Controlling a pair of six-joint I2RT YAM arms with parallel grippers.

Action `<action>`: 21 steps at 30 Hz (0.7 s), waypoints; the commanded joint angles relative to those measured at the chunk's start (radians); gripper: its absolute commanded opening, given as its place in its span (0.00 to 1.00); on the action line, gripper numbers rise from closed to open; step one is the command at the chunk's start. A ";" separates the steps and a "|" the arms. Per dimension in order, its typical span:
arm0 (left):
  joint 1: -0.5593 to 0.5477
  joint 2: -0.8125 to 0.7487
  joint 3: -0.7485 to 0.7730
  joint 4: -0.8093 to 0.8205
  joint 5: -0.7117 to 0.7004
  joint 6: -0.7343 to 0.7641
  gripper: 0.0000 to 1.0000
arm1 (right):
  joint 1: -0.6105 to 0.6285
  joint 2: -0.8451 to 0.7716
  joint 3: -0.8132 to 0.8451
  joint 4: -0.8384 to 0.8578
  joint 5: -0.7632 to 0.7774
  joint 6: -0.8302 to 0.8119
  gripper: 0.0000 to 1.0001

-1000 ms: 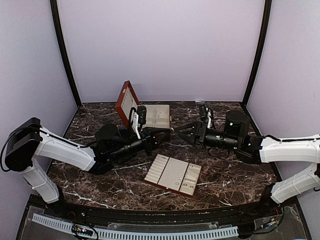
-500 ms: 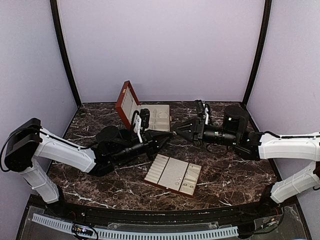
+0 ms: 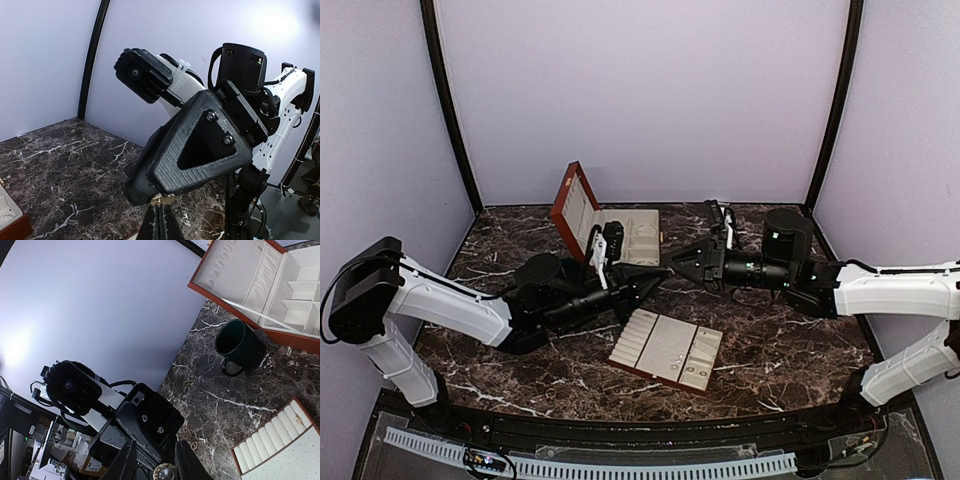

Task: Organize the mixed jewelry
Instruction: Pass from the left arm to the right

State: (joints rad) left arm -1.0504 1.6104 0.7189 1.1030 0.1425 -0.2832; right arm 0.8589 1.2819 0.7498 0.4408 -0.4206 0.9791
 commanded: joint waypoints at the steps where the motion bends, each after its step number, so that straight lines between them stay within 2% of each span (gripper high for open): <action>1: -0.008 -0.036 0.011 0.014 -0.012 0.021 0.00 | -0.004 0.010 0.021 0.011 -0.011 -0.004 0.27; 8: -0.012 -0.041 0.004 0.015 -0.036 0.027 0.00 | -0.004 0.010 0.017 0.010 -0.010 0.000 0.27; 21: -0.016 -0.043 0.002 -0.001 -0.078 0.032 0.00 | -0.004 0.010 0.014 0.019 -0.017 0.001 0.15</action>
State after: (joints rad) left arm -1.0592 1.6077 0.7189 1.1023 0.0841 -0.2680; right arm 0.8589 1.2907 0.7498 0.4301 -0.4259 0.9813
